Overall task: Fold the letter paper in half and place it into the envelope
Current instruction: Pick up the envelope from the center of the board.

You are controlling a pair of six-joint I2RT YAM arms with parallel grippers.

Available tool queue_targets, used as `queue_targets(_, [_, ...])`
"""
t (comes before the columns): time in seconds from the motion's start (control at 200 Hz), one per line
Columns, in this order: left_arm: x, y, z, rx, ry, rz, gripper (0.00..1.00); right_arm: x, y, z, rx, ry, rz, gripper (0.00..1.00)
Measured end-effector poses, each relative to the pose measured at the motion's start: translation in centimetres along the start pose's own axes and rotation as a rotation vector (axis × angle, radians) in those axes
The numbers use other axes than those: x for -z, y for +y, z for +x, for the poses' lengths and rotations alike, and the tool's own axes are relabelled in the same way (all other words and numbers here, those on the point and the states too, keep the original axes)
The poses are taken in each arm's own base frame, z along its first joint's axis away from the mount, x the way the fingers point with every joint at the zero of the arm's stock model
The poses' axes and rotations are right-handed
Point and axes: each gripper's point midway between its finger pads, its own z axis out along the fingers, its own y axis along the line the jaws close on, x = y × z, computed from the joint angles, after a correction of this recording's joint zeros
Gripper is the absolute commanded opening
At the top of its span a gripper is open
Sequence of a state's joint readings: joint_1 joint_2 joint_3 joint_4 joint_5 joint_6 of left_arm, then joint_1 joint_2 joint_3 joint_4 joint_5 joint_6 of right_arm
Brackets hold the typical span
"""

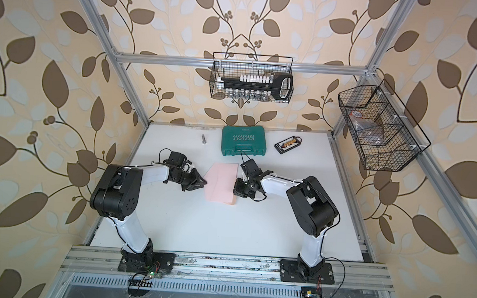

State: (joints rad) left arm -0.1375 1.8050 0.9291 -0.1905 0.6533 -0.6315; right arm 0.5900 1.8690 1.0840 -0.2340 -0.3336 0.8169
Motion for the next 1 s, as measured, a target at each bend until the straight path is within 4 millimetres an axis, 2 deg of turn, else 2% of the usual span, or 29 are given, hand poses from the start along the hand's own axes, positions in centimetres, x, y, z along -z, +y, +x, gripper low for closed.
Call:
queue_targets(0.355, [-0.6, -0.7, -0.3, -0.011, 0.004, -0.001, 0.23, -0.9, -0.1, 0.7, 0.013, 0.036, 0.03, 0.0])
queue_targets(0.63, [-1.3, -2.1, -0.2, -0.032, 0.023, 0.022, 0.27, -1.2, -0.2, 1.1, 0.013, 0.051, 0.042, 0.0])
queue_targets(0.81, [-1.5, -3.0, 0.8, -0.04, 0.065, 0.06, 0.36, -1.4, 0.2, 1.2, 0.027, 0.048, 0.029, 0.0])
queue_targets(1.0, [-1.6, -3.6, 1.4, -0.056, 0.092, 0.087, 0.33, -1.5, 0.3, 1.3, 0.031, 0.049, 0.027, 0.0])
